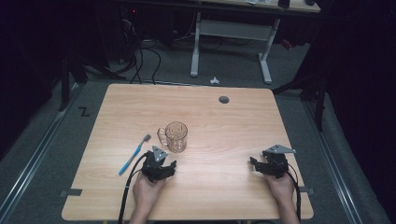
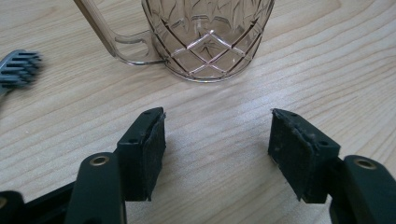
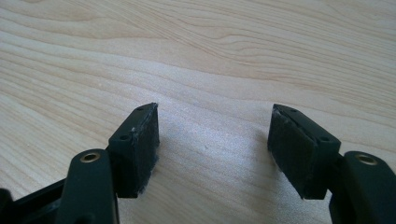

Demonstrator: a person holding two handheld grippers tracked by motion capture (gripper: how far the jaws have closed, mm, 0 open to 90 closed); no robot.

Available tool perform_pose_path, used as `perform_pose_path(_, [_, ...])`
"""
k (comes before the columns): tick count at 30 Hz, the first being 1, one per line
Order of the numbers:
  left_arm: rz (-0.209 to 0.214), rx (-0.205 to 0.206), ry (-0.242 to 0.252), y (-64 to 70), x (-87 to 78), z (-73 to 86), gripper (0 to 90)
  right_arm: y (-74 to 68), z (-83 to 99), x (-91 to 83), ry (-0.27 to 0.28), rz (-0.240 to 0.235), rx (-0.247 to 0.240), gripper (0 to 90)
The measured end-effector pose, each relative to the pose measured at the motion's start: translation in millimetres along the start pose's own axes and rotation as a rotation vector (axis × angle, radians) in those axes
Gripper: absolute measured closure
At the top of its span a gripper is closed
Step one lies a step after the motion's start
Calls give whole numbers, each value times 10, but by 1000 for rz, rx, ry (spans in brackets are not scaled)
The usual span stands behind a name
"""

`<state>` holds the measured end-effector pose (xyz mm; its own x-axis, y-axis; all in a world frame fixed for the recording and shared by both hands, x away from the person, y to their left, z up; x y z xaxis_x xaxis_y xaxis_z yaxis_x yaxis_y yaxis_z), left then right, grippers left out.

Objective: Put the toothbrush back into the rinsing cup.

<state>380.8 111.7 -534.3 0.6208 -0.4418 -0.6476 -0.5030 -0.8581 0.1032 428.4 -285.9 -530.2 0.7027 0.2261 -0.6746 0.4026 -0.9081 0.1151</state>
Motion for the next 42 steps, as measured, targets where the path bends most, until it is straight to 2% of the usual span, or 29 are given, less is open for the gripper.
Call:
perform_pose_path(14, [-6, -4, 0, 10, -1, 4, 354, 0, 0, 0, 0, -1, 0, 344])
perform_pose_path(29, [22, 3, -11, 12, 5, 5, 271, 3, 1, -1, 0, -2, 0, 341])
perform_pose_path(33, [14, 12, -17, 22, 3, 13, 249, 2, 1, -3, -1, -7, 3, 341])
perform_pose_path(36, [19, 18, -22, 19, -13, 21, 254, -2, 2, -2, 0, -4, -2, 341])
perform_pose_path(39, [10, 15, -22, 14, -25, 23, 281, -3, 1, -1, 1, -3, -5, 341])
perform_pose_path(42, [-1, 29, -17, 30, -27, 19, 297, -3, 1, -1, 1, -2, -5, 341])
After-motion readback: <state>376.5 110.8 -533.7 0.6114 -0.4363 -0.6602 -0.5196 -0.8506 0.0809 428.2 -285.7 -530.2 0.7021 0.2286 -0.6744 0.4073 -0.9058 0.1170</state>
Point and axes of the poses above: each handheld gripper's, and its own axes: x roughly forward along the jaws, z roughly out of its underside, y roughly to its right, the point moved 4 cm from there along x, roughly forward along the jaws, and after that the axes turned 8 degrees about z, right-handed, at the moved point
